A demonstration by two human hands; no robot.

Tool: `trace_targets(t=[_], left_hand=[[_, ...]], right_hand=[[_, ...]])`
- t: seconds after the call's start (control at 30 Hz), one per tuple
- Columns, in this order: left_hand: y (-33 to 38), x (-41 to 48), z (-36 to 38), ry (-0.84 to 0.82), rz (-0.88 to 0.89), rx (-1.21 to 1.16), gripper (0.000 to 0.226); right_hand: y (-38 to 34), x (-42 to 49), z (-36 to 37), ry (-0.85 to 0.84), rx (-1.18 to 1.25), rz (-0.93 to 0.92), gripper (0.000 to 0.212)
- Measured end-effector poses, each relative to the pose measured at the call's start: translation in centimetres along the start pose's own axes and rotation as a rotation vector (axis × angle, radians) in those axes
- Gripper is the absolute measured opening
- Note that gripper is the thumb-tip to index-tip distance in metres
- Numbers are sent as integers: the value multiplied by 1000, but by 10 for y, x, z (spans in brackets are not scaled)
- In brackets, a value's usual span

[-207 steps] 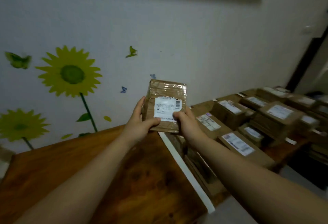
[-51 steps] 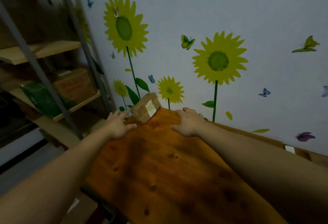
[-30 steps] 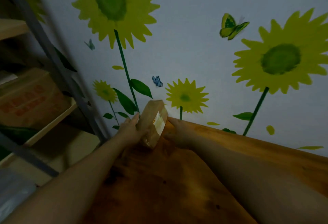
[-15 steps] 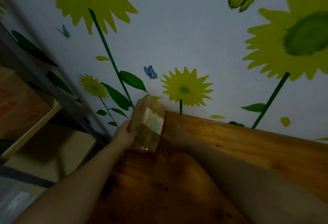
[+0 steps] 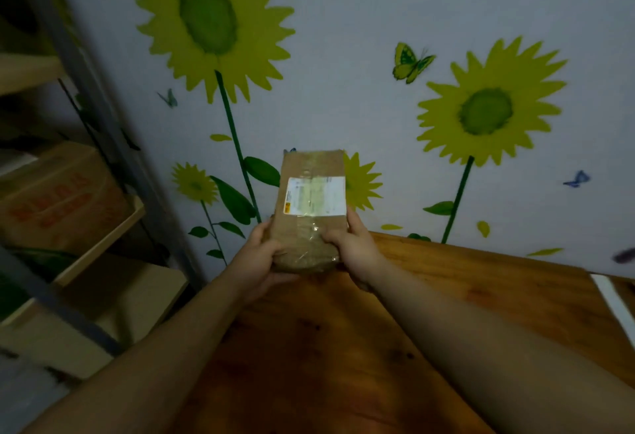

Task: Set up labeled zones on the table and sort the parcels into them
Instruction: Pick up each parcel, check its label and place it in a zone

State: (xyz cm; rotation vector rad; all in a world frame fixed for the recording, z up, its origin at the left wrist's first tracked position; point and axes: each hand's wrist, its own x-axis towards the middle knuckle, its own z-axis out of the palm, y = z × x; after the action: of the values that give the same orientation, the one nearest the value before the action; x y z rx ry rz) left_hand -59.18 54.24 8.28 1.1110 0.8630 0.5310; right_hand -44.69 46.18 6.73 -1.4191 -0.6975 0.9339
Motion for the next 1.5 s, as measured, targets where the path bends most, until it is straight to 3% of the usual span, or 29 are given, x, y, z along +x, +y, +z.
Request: trace_targets(t=[0.3, 0.57, 1.0, 1.13, 1.33, 1.5], left_hand=[[30, -115, 59, -224, 369, 177, 92], [21, -190, 160, -429, 588, 294, 91], [-112, -354, 415, -888, 346, 448, 76], [-162, -411, 490, -1006, 242, 453, 78], [-212, -457, 560, -1074, 142, 483, 84], [-234, -448, 587, -1053, 29, 460, 79]], right_hand=[[-75, -148, -42, 171, -290, -380, 84], [-103, -277, -120, 432, -481, -475, 81], [-47, -553, -326, 796, -339, -242, 65], [-32, -638, -394, 877, -348, -142, 73], [-15, -707, -456, 914, -300, -68, 71], [0, -703, -493, 944, -234, -24, 70]])
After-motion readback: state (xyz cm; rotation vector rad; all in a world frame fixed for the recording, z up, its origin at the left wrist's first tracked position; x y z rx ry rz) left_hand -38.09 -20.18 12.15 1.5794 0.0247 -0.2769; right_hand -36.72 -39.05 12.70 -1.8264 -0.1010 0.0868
